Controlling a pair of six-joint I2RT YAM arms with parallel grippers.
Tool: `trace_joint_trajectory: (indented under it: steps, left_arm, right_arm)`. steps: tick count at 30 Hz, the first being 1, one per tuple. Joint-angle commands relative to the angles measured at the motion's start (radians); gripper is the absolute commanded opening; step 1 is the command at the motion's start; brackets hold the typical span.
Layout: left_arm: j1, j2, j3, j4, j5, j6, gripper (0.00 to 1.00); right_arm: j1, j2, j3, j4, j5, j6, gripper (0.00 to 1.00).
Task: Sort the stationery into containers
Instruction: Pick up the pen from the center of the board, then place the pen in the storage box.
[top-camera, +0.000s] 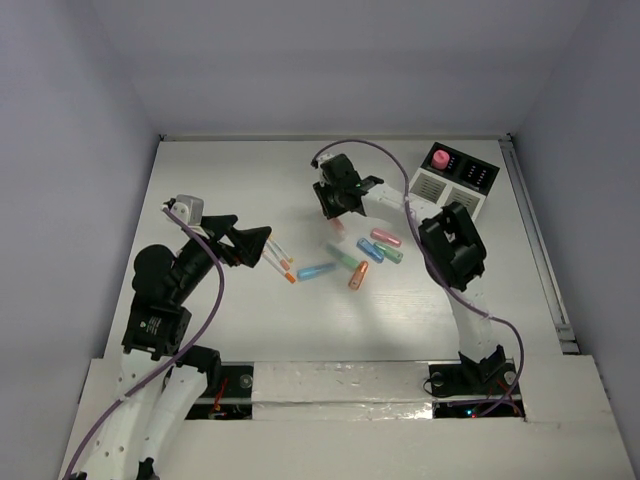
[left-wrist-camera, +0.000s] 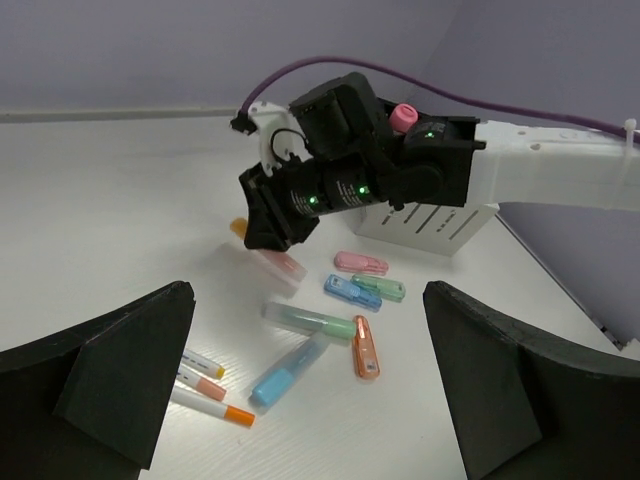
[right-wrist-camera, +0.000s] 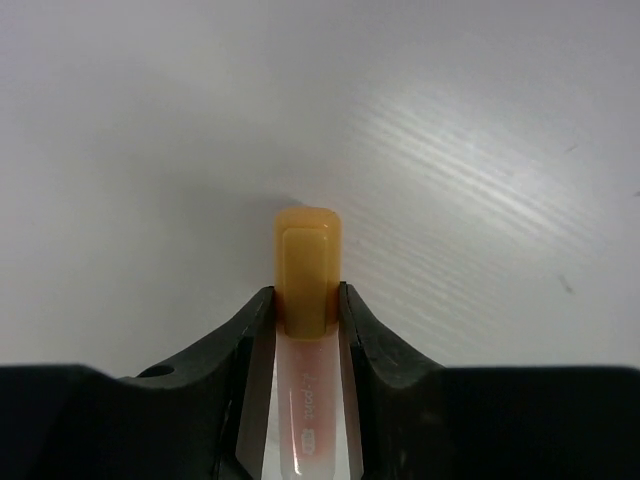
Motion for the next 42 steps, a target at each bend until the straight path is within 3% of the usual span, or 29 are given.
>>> trace_joint_trajectory:
  steps: [1,5,9,10,16,20,38,42]
  left_arm:
    - [-0.004,-0.02,-0.005,0.05,0.001,0.002,0.99]
    - [-0.004,-0.03,-0.004,0.05,0.004,0.003,0.99]
    - [-0.025,-0.046,-0.001,0.047,0.005,0.008,0.99]
    - [-0.025,-0.049,0.001,0.047,0.004,0.008,0.99]
    - [-0.044,-0.069,0.005,0.036,-0.01,0.015,0.99]
    - [-0.062,-0.075,0.004,0.035,-0.013,0.017,0.99]
    - [-0.08,-0.066,0.008,0.035,-0.021,0.022,0.99]
    - [-0.08,-0.064,0.007,0.035,-0.022,0.023,0.99]
  right_arm:
    - [-0.018,-0.125,0.066,0.13,0.081,0.025,0.16]
    - [-0.113,-0.343,-0.091,0.305,0.154,0.054,0.17]
    - [-0.34,-0.527,-0.251,0.424,0.138,0.166,0.17]
    - [-0.445,-0.57,-0.277,0.455,0.125,0.226,0.17]
    - [-0.689,-0.61,-0.376,0.5,0.108,0.34,0.17]
    - [-0.736,-0.58,-0.394,0.535,0.212,0.288,0.17]
    - [-0.747,-0.425,-0.377,0.558,0.291,0.148,0.19]
    - [-0.747,-0.426,-0.391,0.563,0.295,0.148,0.25]
